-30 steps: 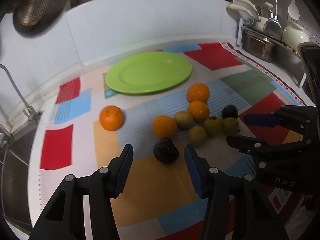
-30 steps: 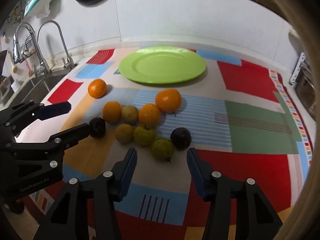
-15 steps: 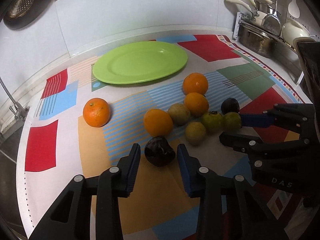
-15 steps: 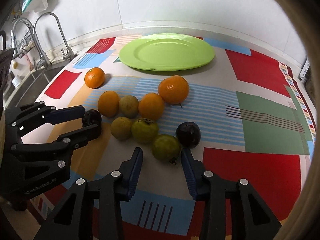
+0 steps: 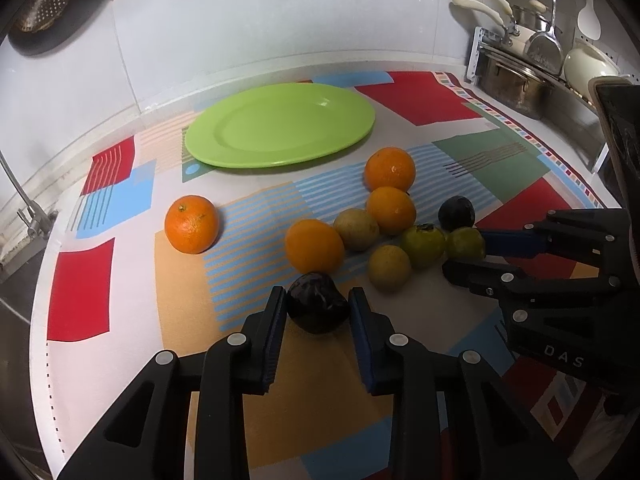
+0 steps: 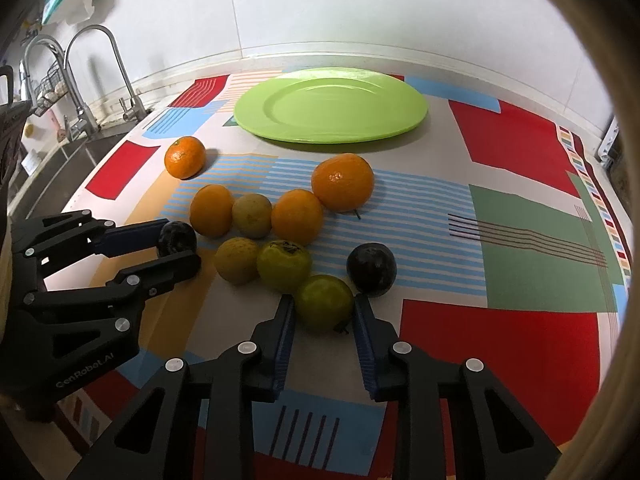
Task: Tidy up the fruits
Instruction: 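Carry both fruits onto the green plate and open both tools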
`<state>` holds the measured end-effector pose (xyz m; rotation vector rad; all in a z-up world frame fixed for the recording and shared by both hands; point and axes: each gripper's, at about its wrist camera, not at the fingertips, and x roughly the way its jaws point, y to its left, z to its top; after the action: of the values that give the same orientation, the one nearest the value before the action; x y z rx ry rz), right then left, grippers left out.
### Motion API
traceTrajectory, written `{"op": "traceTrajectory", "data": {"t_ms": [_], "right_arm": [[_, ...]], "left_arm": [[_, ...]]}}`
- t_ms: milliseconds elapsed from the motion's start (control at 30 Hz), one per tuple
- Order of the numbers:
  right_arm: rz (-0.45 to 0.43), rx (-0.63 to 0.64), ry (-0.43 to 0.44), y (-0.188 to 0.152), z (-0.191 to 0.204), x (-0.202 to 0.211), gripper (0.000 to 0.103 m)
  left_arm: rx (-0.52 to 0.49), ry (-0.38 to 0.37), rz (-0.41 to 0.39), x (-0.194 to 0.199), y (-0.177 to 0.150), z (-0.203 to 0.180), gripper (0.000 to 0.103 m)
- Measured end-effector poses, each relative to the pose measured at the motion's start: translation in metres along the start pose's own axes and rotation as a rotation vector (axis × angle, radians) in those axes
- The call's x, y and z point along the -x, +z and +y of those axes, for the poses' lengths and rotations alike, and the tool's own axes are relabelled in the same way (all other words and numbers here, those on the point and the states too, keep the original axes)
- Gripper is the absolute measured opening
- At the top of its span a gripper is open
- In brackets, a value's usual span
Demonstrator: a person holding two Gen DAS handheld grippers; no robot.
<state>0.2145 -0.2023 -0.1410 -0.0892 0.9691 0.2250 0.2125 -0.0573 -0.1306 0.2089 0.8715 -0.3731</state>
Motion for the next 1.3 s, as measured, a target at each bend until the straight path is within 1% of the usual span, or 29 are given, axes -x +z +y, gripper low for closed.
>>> {"op": "traceTrajectory", "data": {"t_ms": [133,300,367,533,633,767,967,1100,1300], "right_arm": [[-0.013,0.006,-0.006,0.000,-0.001,0.003,0.030],[-0.051,0.023,-0.018,0.001,0.005,0.017,0.030],[-0.069,0.029,-0.026,0.002,0.006,0.022,0.030],[-0.105,0.010,-0.010,0.013,0.005,0.033,0.030],[-0.128,0.006,0.001,0.023,0.003,0.038,0.030],[-0.161,-0.002,0.013,0.039,0.000,0.042,0.030],[-0.212,0.021,-0.011,0.069,-0.002,0.043,0.030],[-0.214,0.032,-0.001,0.090,-0.003,0.035,0.030],[-0.194,0.043,0.014,0.118,-0.006,0.019,0.030]], "left_arm": [[-0.003,0.006,-0.021,0.007,0.001,-0.001,0.032],[-0.007,0.022,-0.055,0.019,0.006,-0.003,0.032],[0.003,0.021,-0.073,0.025,0.010,-0.002,0.032],[0.035,0.011,-0.108,0.036,0.025,0.002,0.032],[0.047,0.015,-0.137,0.041,0.036,0.006,0.032],[0.081,0.010,-0.145,0.039,0.054,0.016,0.032],[0.105,0.026,-0.167,0.032,0.077,0.031,0.032],[0.100,0.041,-0.167,0.022,0.094,0.041,0.032],[0.113,0.034,-0.150,0.004,0.111,0.053,0.032]]}}
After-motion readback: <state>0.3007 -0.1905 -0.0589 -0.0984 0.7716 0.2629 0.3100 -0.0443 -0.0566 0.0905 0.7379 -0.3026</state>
